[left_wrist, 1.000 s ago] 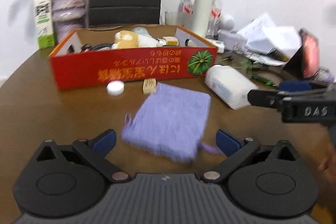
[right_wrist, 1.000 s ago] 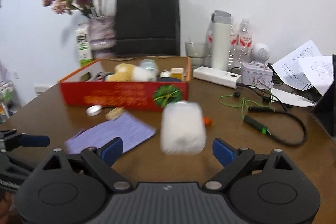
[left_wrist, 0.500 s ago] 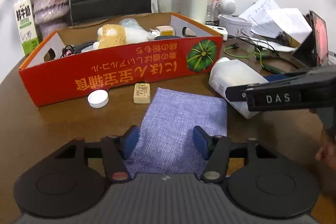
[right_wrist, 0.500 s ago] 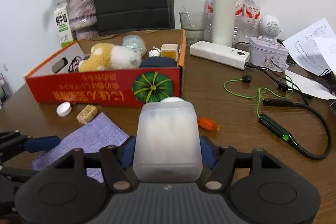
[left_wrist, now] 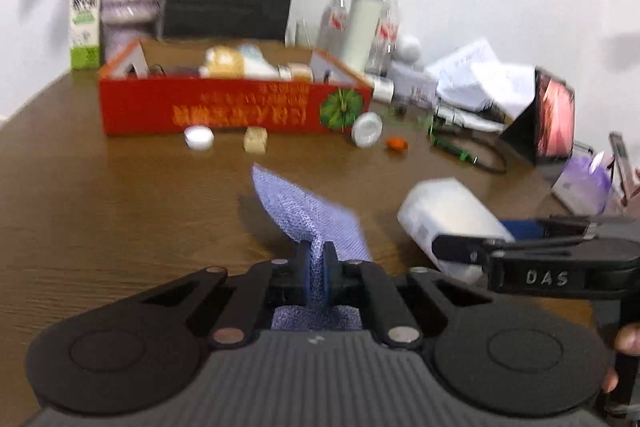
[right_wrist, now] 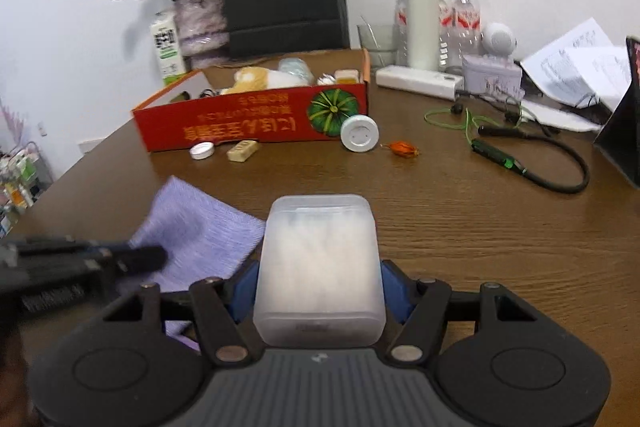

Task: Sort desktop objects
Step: 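Grasp the purple cloth pouch with the left tool while the right tool grasps the clear plastic container, then carry the pouch and container into the box and open both tools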

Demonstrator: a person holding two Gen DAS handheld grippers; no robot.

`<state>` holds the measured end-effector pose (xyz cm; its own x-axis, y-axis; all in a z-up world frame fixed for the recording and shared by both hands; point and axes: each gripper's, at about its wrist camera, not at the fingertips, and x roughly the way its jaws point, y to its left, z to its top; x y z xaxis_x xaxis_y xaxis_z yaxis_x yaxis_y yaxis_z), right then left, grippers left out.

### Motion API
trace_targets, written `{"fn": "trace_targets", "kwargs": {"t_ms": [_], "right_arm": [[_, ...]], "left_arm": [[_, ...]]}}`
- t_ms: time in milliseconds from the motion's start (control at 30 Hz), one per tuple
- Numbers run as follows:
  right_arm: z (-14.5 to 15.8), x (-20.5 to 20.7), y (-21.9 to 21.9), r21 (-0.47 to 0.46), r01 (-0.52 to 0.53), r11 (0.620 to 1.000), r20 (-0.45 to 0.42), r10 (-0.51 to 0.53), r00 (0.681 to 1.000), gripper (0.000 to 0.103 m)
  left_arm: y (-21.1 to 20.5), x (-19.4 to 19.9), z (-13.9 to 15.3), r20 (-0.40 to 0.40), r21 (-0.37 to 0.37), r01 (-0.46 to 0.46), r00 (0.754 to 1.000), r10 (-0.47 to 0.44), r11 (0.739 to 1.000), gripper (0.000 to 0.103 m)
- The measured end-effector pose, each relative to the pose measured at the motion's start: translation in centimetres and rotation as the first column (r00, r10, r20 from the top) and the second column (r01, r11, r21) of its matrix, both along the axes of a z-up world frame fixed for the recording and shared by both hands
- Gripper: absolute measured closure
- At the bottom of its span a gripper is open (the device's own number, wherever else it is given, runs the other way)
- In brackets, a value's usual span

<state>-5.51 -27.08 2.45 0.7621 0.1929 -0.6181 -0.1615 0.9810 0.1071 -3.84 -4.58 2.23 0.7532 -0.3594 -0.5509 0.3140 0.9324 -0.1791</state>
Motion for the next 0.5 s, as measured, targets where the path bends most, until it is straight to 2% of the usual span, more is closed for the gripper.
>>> {"fn": "trace_targets", "kwargs": {"t_ms": [233, 333, 433, 500], "right_arm": [[3.2, -1.5, 0.7, 0.042, -0.052, 0.998, 0.095, 0.048, 0.994, 0.040], [3.6, -1.1, 1.5, -0.014, -0.061, 0.998, 0.102, 0.062, 0.993, 0.040], [4.7, -0.1, 1.4, -0.007, -0.077, 0.997, 0.117, 0.077, 0.990, 0.040], [5.5, 0.9, 1.3, 0.005, -0.081, 0.997, 0.122, 0.079, 0.989, 0.040]], "left_arm": [[2.2, -2.1, 3.0, 0.077, -0.052, -0.047, 0.996, 0.051, 0.998, 0.097], [2.6, -1.6, 2.8, 0.077, -0.037, -0.076, 0.994, 0.078, 0.996, 0.097], [3.6, -0.8, 3.0, 0.073, -0.053, -0.101, 0.992, 0.105, 0.993, 0.097], [4.4, -0.2, 4.0, 0.110, -0.061, -0.108, 0.987, 0.115, 0.992, 0.097]]}}
